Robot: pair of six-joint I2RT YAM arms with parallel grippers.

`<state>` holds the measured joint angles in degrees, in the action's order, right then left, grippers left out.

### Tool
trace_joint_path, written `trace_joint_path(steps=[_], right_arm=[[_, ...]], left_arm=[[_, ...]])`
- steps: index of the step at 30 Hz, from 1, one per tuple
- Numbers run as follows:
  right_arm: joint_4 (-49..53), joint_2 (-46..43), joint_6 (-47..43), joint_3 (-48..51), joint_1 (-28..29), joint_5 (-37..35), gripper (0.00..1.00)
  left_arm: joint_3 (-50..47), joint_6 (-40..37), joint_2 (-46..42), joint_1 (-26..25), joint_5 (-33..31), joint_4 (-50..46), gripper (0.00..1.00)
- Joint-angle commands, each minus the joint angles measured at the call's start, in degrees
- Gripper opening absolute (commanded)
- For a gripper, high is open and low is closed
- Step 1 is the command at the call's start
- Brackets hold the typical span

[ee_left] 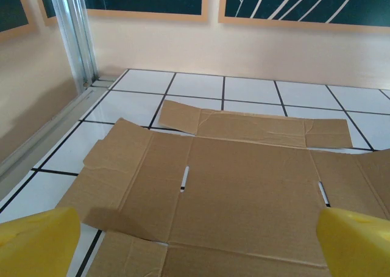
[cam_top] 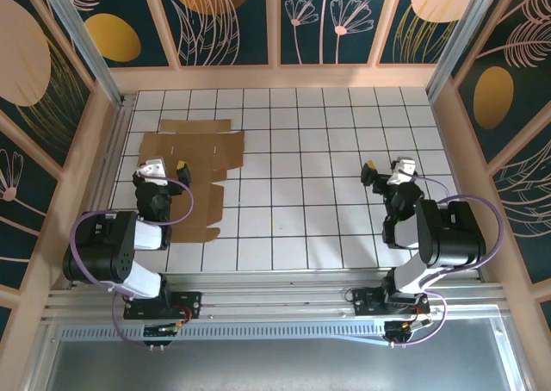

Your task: Fold the paper box

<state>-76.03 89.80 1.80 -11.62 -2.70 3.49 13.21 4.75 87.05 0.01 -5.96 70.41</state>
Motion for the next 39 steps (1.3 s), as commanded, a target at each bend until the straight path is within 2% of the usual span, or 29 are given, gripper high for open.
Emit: trace_joint_path(steps=[1, 13, 15, 17, 18, 19, 20, 21, 23, 25, 27, 29, 33, 36, 39], right_arm=[[-1.0, 0.0, -0.7, -0.8, -0.2, 0.6, 0.99], [-1.2, 0.1, -0.9, -0.6, -0.2, 0.8, 0.99], [-2.4, 0.0, -1.6, 0.0, -0.1, 2.8, 0.99], [-2.4, -1.2, -2.4, 0.5, 0.1, 3.9, 0.99], [-2.0, -3.0, -2.5, 1.1, 0.5, 3.1, 0.99], [0.6, -7.0, -2.6, 1.7, 1.5, -1.1, 0.99], [5.8, -12.5, -2.8, 1.4, 3.6, -7.7, 0.99], [14.8, -20.4, -0.2, -0.4, 6.8, -15.1, 0.99], [32.3, -32.5, 12.4, -6.2, 10.8, -16.2, 0.97], [40.6, -33.5, 23.7, -12.1, 14.8, -12.6, 0.95], [46.8, -28.1, 29.4, -20.2, 20.8, -10.4, 0.95], [53.9, -19.3, 32.4, -30.6, 26.1, -7.9, 0.95], [68.7, 2.4, 33.8, -55.5, 32.4, 0.8, 0.96], [71.2, 15.9, 34.1, -68.5, 33.7, 6.1, 0.95], [74.1, 28.7, 34.3, -82.1, 35.0, 10.4, 0.94]], left_arm=[[0.8, -0.3, -0.1, 0.3, 1.3, 1.1, 0.99], [0.9, -0.3, -0.2, 0.3, 1.3, 1.2, 0.99], [0.6, -0.3, -0.3, 0.3, 1.4, 1.4, 0.99], [-1.3, -1.5, -1.6, 0.3, 3.8, 3.7, 0.99], [-3.4, -1.8, -4.0, 0.3, 4.8, 5.9, 0.99], [-5.2, -0.7, -8.6, 0.3, 3.1, 5.8, 0.99], [-6.0, 1.4, -14.1, 0.3, 0.0, 1.5, 0.99], [-5.3, 6.3, -23.6, 0.3, -4.8, -8.1, 0.99], [-2.7, 15.5, -39.4, 0.3, -10.5, -26.3, 0.99], [-0.1, 24.1, -51.3, 0.3, -12.5, -38.4, 0.99], [5.1, 30.1, -58.7, 0.3, -10.5, -49.9, 0.99], [12.5, 34.0, -60.0, 0.3, -7.5, -61.4, 0.99], [28.9, 34.0, -51.4, 0.3, 5.3, -82.1, 0.99], [37.6, 29.0, -42.7, 0.3, 14.8, -93.8, 0.99], [39.7, 24.8, -38.3, 0.3, 19.8, -99.1, 0.99]])
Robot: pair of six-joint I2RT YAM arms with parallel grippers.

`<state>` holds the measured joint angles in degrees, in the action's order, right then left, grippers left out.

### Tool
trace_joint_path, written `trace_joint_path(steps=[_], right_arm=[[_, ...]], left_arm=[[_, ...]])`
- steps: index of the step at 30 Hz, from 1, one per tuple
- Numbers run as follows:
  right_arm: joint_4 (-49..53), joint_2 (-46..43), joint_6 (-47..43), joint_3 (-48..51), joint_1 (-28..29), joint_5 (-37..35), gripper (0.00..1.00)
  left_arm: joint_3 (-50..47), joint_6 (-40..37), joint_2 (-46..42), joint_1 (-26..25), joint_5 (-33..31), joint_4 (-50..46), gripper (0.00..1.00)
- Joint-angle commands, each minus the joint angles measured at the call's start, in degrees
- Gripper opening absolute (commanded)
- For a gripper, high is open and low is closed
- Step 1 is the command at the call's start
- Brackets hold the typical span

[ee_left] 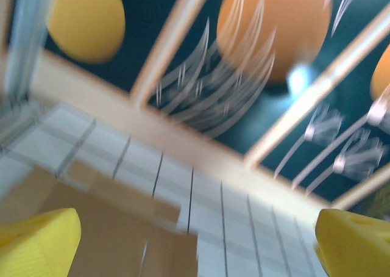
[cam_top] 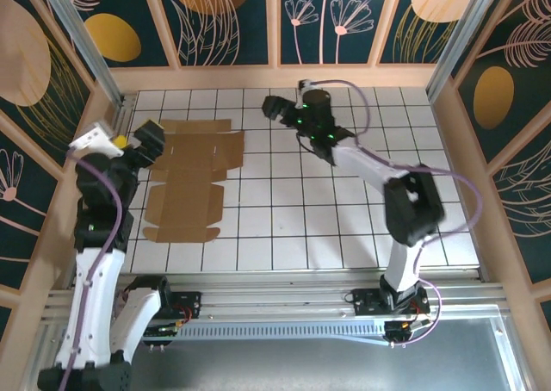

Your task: Fold the paper box

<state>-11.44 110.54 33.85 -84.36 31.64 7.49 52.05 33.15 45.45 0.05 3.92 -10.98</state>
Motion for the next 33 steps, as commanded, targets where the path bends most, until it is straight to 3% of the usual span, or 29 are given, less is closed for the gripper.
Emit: trace_joint_path(steps=[1, 6, 9, 14, 21, 27, 30, 33], right_arm=[[10.4, 10.9, 2.5, -12.7, 0.8, 7.2, 0.94], [13.1, 27.3, 5.3, -29.8, 2.1, 13.8, 0.89], [14.8, 32.0, 5.7, -34.2, 3.1, 13.1, 0.86], [14.2, 35.9, 5.8, -35.6, 4.2, 14.3, 0.85], [14.1, 37.4, 7.0, -35.0, 5.3, 14.7, 0.69], [13.3, 37.2, 8.4, -33.7, 6.7, 14.7, 0.44], [14.2, 36.4, 7.4, -32.9, 6.6, 12.4, 0.24], [14.0, 33.3, 5.2, -29.8, 5.1, 10.9, 0.07]], left_arm=[[0.7, -4.4, 4.1, 0.2, 10.8, -18.4, 0.98], [0.5, -7.0, 7.3, 0.2, 12.3, -21.3, 0.98], [0.7, -8.5, 8.1, 0.2, 9.8, -23.3, 0.98], [-1.2, -8.0, 7.3, 0.2, 5.3, -23.7, 0.99], [-3.8, -6.3, 7.3, 0.2, 4.0, -21.7, 0.99], [-5.7, -4.9, 4.7, 0.2, 4.0, -19.3, 0.99], [-5.9, -4.1, 4.1, 0.2, 4.8, -19.1, 0.99], [-7.1, -4.1, 2.5, 0.2, 9.7, -16.3, 0.99]])
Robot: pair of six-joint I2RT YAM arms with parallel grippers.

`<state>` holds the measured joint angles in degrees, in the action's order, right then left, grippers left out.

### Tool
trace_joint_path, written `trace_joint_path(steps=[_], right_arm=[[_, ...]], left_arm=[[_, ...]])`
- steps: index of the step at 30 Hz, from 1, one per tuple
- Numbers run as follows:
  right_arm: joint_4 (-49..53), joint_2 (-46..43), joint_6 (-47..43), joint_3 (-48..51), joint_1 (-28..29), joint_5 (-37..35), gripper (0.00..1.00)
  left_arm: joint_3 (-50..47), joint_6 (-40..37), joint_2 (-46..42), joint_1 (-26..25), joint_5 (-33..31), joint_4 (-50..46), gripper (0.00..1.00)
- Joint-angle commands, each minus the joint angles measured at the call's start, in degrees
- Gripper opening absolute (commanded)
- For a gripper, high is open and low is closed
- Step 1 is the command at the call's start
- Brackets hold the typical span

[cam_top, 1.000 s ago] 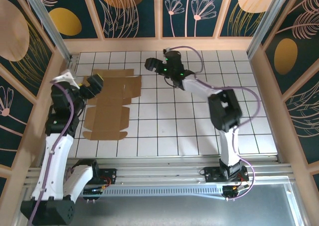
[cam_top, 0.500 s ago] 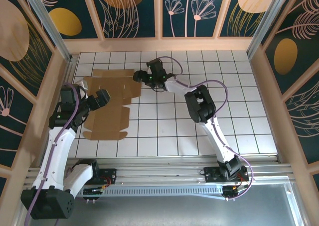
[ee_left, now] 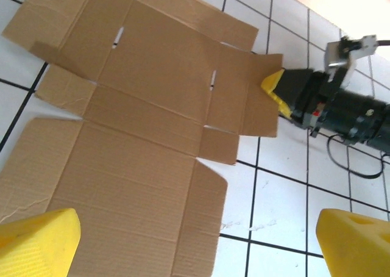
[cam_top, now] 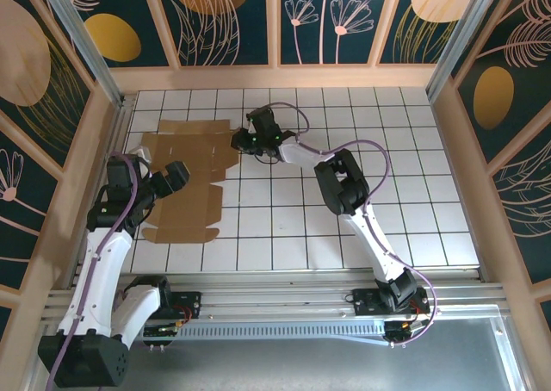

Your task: Fold the paper box

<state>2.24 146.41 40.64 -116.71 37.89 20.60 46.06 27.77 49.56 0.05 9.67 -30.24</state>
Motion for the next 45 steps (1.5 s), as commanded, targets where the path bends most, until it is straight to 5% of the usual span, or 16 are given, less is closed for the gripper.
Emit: trace_joint_path(steps=[1, 7, 17, 26, 30, 38, 45], right_arm=[[-0.1, -4.6, -2.2, 4.6, -2.1, -2.4, 0.00], [-11.2, -22.3, -5.6, 28.1, -9.7, -3.8, 0.00], [-20.2, -42.1, -14.9, 55.5, -22.2, -1.9, 0.00], [-24.8, -49.6, -22.0, 63.9, -22.3, -7.5, 0.00], [-29.6, -52.3, -23.5, 68.3, -21.9, -10.6, 0.00], [-37.6, -53.9, -25.5, 72.3, -20.6, -11.1, 0.00], [-55.0, -59.2, -35.3, 84.9, -16.0, -16.7, 0.00]], left_arm=[[-2.1, 1.4, -2.5, 0.2, 6.7, 4.8, 0.99], [-7.2, 9.4, -2.1, -0.7, 20.8, 16.9, 0.90], [-9.2, 20.2, 10.3, -18.3, 11.9, 35.3, 0.74], [-3.3, 24.7, 30.0, -31.5, 2.0, 36.7, 0.62], [-5.1, 29.9, 34.6, -33.1, 1.1, 41.2, 0.49], [-3.0, 31.6, 41.9, -37.7, 2.5, 43.6, 0.45], [2.7, 24.2, 41.9, -37.6, -10.1, 35.5, 0.43]])
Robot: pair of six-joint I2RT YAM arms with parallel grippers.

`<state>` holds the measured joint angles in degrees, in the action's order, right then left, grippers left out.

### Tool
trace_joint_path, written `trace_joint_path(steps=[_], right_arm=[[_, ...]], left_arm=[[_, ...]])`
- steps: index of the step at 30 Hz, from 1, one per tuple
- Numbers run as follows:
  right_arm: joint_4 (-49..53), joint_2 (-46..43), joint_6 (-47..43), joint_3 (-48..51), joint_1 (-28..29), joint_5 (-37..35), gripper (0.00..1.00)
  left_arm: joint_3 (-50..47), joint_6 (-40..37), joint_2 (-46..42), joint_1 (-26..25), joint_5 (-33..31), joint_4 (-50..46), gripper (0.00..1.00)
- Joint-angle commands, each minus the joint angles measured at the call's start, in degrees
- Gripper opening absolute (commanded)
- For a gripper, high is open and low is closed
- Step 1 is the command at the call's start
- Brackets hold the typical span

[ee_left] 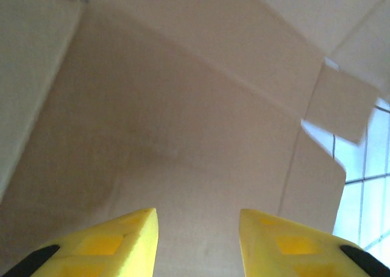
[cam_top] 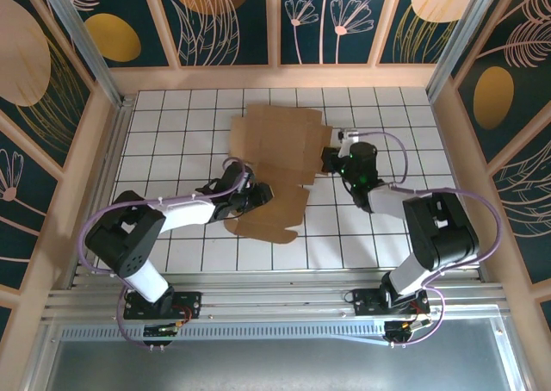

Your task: Fold the paper box

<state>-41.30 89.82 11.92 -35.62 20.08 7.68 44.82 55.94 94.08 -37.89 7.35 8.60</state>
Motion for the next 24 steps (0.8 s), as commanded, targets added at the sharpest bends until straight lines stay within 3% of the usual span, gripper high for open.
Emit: trace_joint_path(steps=[1, 5, 9, 13, 19, 24], right_arm=[[-13.6, -3.0, -8.4, 5.6, 2.6, -4.8, 0.00], [-16.8, -4.3, -12.2, 8.0, 3.9, -7.4, 0.00], [-15.4, -4.8, -15.8, 6.9, 3.9, -7.8, 0.00], [-13.1, -4.3, -17.7, 5.1, 3.6, -6.1, 0.00], [-10.1, -3.1, -17.6, 2.3, 2.8, -2.6, 0.00], [-8.6, -1.4, -17.1, 0.0, 1.8, -0.7, 0.00]], left_arm=[[6.1, -6.6, -4.1, 0.5, -10.1, -5.3, 0.47], [20.4, -23.2, -4.6, 3.3, -11.8, -14.8, 0.59], [34.8, -51.0, -2.0, 6.8, -6.1, -19.8, 0.74], [52.0, -72.2, 7.2, 9.6, -2.7, -31.9, 0.77], [78.9, -85.3, 23.0, 13.9, 19.1, -53.4, 0.77], [86.7, -93.2, 30.8, 14.1, 23.0, -61.6, 0.82]])
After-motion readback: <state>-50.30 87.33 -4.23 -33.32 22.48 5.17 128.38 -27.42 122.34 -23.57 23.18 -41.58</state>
